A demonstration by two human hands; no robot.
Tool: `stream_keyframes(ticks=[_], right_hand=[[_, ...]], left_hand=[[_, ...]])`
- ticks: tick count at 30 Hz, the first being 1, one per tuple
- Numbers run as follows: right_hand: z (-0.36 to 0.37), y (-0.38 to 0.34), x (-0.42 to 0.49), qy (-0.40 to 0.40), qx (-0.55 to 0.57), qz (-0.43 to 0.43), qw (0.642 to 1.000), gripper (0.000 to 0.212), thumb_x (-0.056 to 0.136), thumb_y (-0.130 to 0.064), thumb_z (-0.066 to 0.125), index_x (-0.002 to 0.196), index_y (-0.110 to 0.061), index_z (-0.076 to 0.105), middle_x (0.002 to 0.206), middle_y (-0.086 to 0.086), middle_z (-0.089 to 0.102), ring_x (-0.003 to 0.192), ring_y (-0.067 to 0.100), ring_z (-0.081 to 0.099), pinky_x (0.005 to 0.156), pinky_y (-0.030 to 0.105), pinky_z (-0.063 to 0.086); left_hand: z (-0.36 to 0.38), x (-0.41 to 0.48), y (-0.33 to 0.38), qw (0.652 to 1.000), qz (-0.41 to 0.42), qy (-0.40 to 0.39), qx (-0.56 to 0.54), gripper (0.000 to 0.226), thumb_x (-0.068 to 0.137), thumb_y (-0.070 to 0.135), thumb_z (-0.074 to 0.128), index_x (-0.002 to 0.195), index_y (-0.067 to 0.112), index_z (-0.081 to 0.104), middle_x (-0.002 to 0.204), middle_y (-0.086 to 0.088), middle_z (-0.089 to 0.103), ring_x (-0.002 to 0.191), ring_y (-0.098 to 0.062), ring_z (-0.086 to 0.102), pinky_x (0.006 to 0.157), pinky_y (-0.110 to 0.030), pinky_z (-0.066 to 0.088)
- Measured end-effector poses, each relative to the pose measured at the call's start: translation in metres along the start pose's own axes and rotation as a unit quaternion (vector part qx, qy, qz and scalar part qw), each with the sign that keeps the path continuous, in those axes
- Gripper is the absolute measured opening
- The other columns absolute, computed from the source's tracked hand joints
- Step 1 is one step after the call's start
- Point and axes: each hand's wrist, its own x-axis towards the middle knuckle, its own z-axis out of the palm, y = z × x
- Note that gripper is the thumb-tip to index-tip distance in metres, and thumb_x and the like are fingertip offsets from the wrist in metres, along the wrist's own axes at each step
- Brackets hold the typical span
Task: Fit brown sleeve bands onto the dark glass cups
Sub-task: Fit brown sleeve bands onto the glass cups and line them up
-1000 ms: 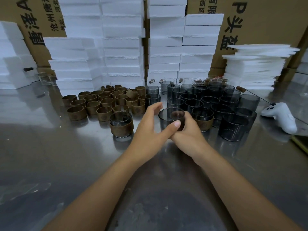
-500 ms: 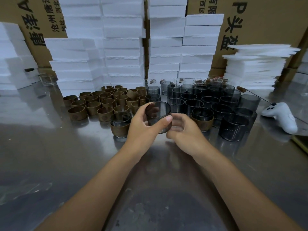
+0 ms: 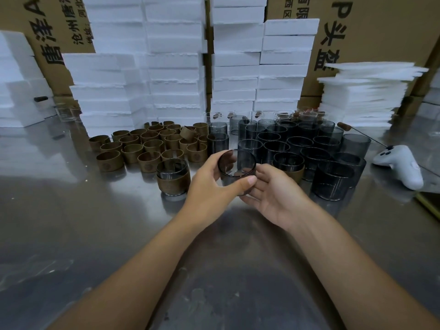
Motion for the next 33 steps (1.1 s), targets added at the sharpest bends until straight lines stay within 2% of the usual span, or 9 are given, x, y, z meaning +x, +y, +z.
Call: stream_keyframes(ticks=[5,9,11,15,17,19,21,27,33], right_hand=[[0.0036,0.0013,-0.0042,-0.043,0.034,0.024,0.998,0.036,0.099,-0.029,0.043,0.122,-0.006,0.058,0.099,0.008,0.064,0.079,0.017,0.062,0.092,0.036,0.046],[0.0058,0.0032,-0.0062,-0.073,0.035,0.034,0.996,0.032,0.099,-0.037,0.040,0.108,-0.012,0.059,0.081,0.002,0.060,0.076,0.015,0.058,0.094,0.039,0.043],[0.0088,0.0041,-0.0069,-0.082,0.029,0.029,0.996,0.032,0.099,-0.040,0.040,0.104,-0.015,0.059,0.079,0.000,0.060,0.084,0.016,0.058,0.098,0.041,0.042],[0.0105,0.0048,-0.0085,-0.088,0.023,0.027,0.996,0.037,0.098,-0.045,0.041,0.102,-0.015,0.063,0.091,0.004,0.063,0.108,0.025,0.059,0.104,0.046,0.041],[0.0102,0.0051,-0.0090,-0.094,0.019,0.032,0.995,0.041,0.098,-0.047,0.041,0.104,-0.014,0.063,0.102,0.008,0.063,0.117,0.027,0.059,0.104,0.048,0.041],[0.0097,0.0056,-0.0088,-0.102,0.010,0.044,0.994,0.048,0.097,-0.052,0.038,0.112,-0.013,0.063,0.117,0.011,0.063,0.118,0.027,0.059,0.104,0.050,0.041],[0.0098,0.0053,-0.0084,-0.103,-0.002,0.058,0.993,0.054,0.096,-0.056,0.036,0.116,-0.013,0.063,0.124,0.012,0.065,0.113,0.024,0.062,0.102,0.049,0.043],[0.0072,0.0036,-0.0073,-0.073,-0.038,0.079,0.993,0.062,0.092,-0.063,0.037,0.104,-0.011,0.068,0.107,0.010,0.073,0.099,0.019,0.067,0.097,0.041,0.046],[0.0069,0.0017,-0.0066,-0.026,-0.013,0.067,0.997,0.048,0.092,-0.053,0.047,0.107,-0.012,0.066,0.080,0.003,0.075,0.085,0.015,0.067,0.091,0.036,0.045]], left_hand=[[0.0000,0.0006,0.0006,0.999,0.002,0.004,-0.032,0.045,0.072,0.025,0.080,0.109,0.038,0.056,0.112,0.014,0.065,0.111,0.002,0.059,0.098,-0.017,0.045],[0.0005,-0.0002,0.0018,0.998,0.003,0.013,-0.059,0.042,0.074,0.023,0.078,0.108,0.037,0.057,0.109,0.017,0.066,0.108,0.003,0.060,0.089,-0.010,0.046],[0.0005,-0.0013,0.0028,0.997,0.007,0.016,-0.074,0.041,0.078,0.017,0.077,0.108,0.036,0.057,0.111,0.015,0.066,0.108,0.004,0.059,0.084,-0.007,0.044],[0.0001,-0.0021,0.0061,0.996,0.014,0.021,-0.084,0.040,0.080,0.014,0.074,0.108,0.036,0.056,0.112,0.014,0.065,0.106,0.005,0.060,0.082,-0.006,0.045],[-0.0004,-0.0016,0.0067,0.996,0.012,0.019,-0.081,0.040,0.080,0.016,0.074,0.108,0.037,0.056,0.114,0.014,0.065,0.108,0.004,0.059,0.088,-0.010,0.046],[-0.0005,-0.0014,0.0069,0.997,0.011,0.018,-0.077,0.042,0.079,0.017,0.074,0.112,0.035,0.055,0.116,0.013,0.064,0.109,0.003,0.058,0.092,-0.012,0.046],[-0.0010,-0.0013,0.0070,0.997,0.014,0.019,-0.075,0.045,0.079,0.016,0.075,0.118,0.029,0.055,0.117,0.011,0.063,0.109,0.003,0.058,0.089,-0.009,0.045],[-0.0032,0.0008,0.0048,0.999,0.022,0.012,-0.039,0.055,0.077,0.015,0.077,0.124,0.026,0.053,0.122,0.010,0.061,0.116,0.000,0.055,0.099,-0.015,0.043],[-0.0026,0.0009,0.0037,0.999,0.034,0.011,-0.018,0.062,0.075,0.013,0.079,0.129,0.023,0.050,0.122,0.012,0.060,0.116,0.003,0.053,0.099,-0.014,0.040]])
